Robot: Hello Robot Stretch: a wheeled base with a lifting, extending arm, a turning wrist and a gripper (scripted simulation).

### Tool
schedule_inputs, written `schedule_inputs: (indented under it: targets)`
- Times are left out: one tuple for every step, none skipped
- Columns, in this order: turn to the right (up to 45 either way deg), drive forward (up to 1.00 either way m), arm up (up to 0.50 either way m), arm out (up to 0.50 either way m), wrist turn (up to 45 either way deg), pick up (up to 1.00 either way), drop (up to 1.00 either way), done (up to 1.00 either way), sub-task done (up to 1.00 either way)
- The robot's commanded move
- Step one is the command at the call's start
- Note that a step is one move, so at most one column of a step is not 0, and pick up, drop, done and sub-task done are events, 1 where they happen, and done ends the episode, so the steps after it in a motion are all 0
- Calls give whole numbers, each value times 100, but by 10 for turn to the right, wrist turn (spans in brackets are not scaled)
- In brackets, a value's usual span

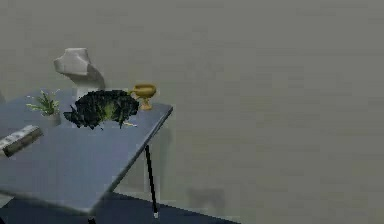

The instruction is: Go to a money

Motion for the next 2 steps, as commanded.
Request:
schedule_inputs:
  targets:
    - [-420,0,0,0,0,0,0,0,0]
    - [0,0,0,0,0,0,0,100,0]
